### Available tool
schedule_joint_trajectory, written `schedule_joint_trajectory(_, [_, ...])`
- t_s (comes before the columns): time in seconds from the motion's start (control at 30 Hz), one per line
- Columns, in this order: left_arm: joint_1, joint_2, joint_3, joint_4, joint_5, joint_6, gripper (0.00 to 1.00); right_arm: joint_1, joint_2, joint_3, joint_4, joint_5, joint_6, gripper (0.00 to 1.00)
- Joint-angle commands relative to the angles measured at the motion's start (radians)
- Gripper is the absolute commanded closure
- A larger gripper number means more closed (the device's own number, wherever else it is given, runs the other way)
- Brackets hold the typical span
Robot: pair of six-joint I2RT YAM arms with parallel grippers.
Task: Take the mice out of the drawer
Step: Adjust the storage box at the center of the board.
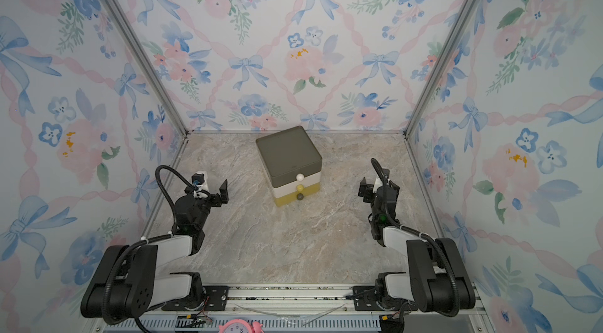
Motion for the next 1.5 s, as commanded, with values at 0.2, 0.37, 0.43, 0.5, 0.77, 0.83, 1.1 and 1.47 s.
schedule_joint_trajectory(0.2, [0.020, -0.298, 0.166, -0.488, -0.143, -0.416, 0.02, -0.139, -0.269, 0.258, -0.765, -0.127, 0.497, 0.04])
schedule_joint_trajectory(0.37, [0.032, -0.296, 0.265, -0.586, 0.004, -0.564, 0.02, -0.104, -0.287, 0.307, -0.865, -0.275, 0.580, 0.04])
schedule_joint_trajectory(0.43, [0.025, -0.250, 0.341, -0.635, 0.107, -0.556, 0.02, -0.036, -0.272, 0.358, -0.918, -0.294, 0.576, 0.04])
schedule_joint_trajectory(0.5, [0.014, -0.198, 0.416, -0.667, 0.190, -0.560, 0.02, 0.052, -0.249, 0.416, -0.961, -0.283, 0.583, 0.04])
schedule_joint_trajectory(0.77, [-0.124, 0.139, 0.766, -0.695, 0.363, -0.444, 0.02, 0.334, -0.103, 0.599, -0.944, -0.286, 0.678, 0.04])
schedule_joint_trajectory(0.83, [-0.141, 0.245, 0.864, -0.707, 0.407, -0.449, 0.02, 0.362, -0.052, 0.647, -0.931, -0.295, 0.691, 0.04])
schedule_joint_trajectory(1.1, [-0.186, 0.606, 1.220, -0.832, 0.536, -0.416, 0.12, 0.397, 0.136, 0.802, -0.931, -0.292, 0.700, 0.04])
schedule_joint_trajectory(1.47, [-0.193, 0.725, 1.348, -0.940, 0.659, -0.350, 0.26, 0.401, 0.318, 0.957, -0.905, -0.325, 0.674, 0.04])
